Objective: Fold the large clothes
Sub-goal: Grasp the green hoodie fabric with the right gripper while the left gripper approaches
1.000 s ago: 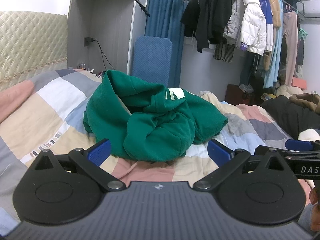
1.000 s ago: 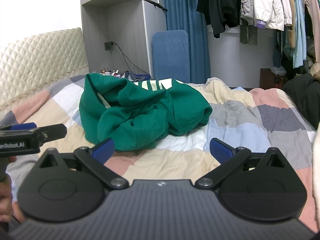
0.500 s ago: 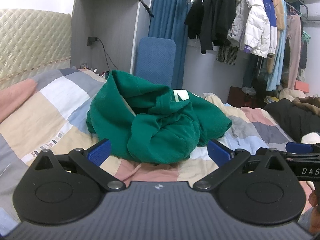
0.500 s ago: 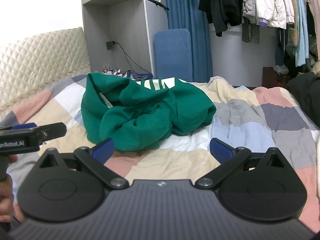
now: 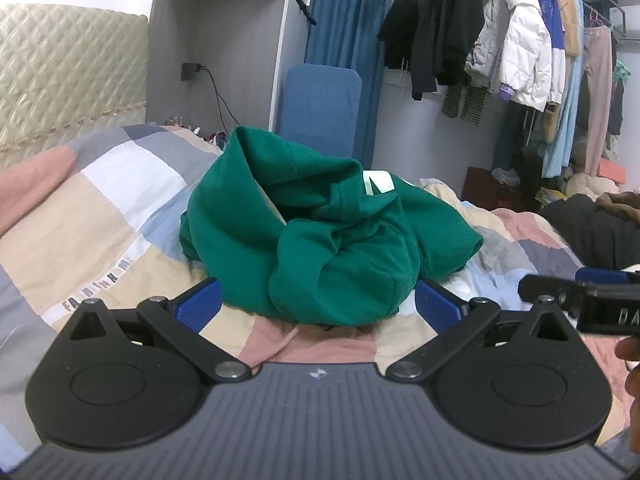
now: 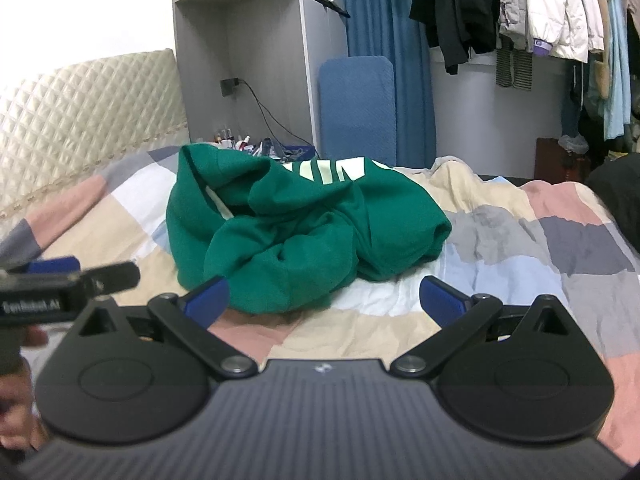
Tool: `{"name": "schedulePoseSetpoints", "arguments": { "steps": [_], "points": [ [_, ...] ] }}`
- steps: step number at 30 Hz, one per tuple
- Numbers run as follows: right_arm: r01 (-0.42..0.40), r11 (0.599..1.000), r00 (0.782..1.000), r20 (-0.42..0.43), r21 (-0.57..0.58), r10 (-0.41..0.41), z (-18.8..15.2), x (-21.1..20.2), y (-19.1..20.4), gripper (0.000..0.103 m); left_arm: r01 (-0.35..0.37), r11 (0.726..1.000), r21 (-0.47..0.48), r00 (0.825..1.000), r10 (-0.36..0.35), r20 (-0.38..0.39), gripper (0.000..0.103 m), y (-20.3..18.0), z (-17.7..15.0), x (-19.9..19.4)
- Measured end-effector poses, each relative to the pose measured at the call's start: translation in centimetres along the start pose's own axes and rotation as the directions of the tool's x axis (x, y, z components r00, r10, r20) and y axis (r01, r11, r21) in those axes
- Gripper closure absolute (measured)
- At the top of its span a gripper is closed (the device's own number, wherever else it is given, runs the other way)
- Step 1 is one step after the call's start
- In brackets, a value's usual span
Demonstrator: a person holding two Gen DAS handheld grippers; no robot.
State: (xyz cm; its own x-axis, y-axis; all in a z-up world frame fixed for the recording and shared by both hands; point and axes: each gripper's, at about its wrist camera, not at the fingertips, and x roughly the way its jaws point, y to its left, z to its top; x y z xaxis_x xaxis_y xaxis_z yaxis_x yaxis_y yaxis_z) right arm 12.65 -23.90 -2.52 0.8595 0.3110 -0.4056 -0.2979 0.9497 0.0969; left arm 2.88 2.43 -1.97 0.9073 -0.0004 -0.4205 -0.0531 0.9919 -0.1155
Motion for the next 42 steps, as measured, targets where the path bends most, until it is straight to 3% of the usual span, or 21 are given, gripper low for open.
{"name": "schedulePoseSetpoints", "arguments": {
  "steps": [5, 9, 12, 14, 17, 21, 23, 29, 30, 32, 34, 42],
  "points": [
    [-0.039, 0.998, 0.999, -0.005, 0.058, 0.039, 0.9, 1.6, -0.3, 0.0, -0.036, 0.999, 0.006, 0.999, 0.036, 0.004, 0.0, 0.7, 0.2, 1.6],
    [-0.055, 0.997, 0.998, -0.037, 0.048, 0.056, 1.5, 4.0, 0.0, 0.0, -0.036, 0.998, -0.046, 0.999, 0.035, -0.016, 0.0, 2.2, 0.6, 3.4],
    [-0.089, 0.993, 0.993, -0.075, 0.076, 0.094, 1.6, 6.6, 0.0, 0.008, 0.011, 0.995, -0.099, 0.999, -0.015, -0.047, 0.0, 3.5, 0.6, 4.9],
    [-0.131, 0.986, 0.983, -0.113, 0.104, 0.143, 1.4, 8.7, 0.2, 0.018, 0.023, 0.989, -0.144, 0.997, -0.033, -0.063, 0.0, 4.2, 0.3, 5.6],
    [-0.141, 0.984, 0.972, -0.172, 0.11, 0.159, 1.0, 11.9, 1.0, 0.021, 0.02, 0.986, -0.167, 0.997, -0.032, -0.075, 0.0, 4.7, 0.0, 6.1],
    [-0.105, 0.983, 0.97, -0.204, 0.149, 0.135, 0.3, 16.3, 1.3, 0.021, 0.016, 0.979, -0.201, 0.997, -0.031, -0.074, 0.0, 5.4, -0.4, 6.5],
    [-0.05, 0.987, 0.969, -0.23, 0.155, 0.086, -0.1, 18.4, 1.4, 0.021, 0.015, 0.973, -0.23, 0.997, -0.033, -0.074, 0.0, 6.0, -0.5, 6.9],
    [0.025, 0.996, 0.967, -0.254, 0.087, -0.002, -1.0, 22.8, 2.1, 0.021, 0.043, 0.946, -0.321, 0.989, -0.086, -0.119, 0.0, 7.4, -1.1, 8.5],
    [0.019, 0.996, 0.966, -0.258, 0.091, 0.005, -1.0, 23.1, 2.2, 0.027, 0.041, 0.946, -0.322, 0.989, -0.085, -0.125, 0.0, 7.4, -1.3, 8.7],
    [0.01, 0.995, 0.968, -0.251, 0.099, 0.015, -0.8, 22.9, 2.4, 0.053, 0.034, 0.949, -0.313, 0.989, -0.077, -0.126, 0.0, 7.4, -1.4, 8.8],
    [-0.013, 0.997, 0.97, -0.24, 0.077, 0.031, -0.3, 22.2, 2.7, 0.072, 0.034, 0.95, -0.31, 0.99, -0.074, -0.119, 0.0, 7.3, -1.3, 8.8],
    [-0.158, 0.987, 0.966, -0.207, -0.011, 0.153, 2.1, 15.3, 3.2, 0.085, 0.021, 0.955, -0.297, 0.995, -0.049, -0.087, 0.0, 7.1, -1.4, 8.2]
  ]
}}
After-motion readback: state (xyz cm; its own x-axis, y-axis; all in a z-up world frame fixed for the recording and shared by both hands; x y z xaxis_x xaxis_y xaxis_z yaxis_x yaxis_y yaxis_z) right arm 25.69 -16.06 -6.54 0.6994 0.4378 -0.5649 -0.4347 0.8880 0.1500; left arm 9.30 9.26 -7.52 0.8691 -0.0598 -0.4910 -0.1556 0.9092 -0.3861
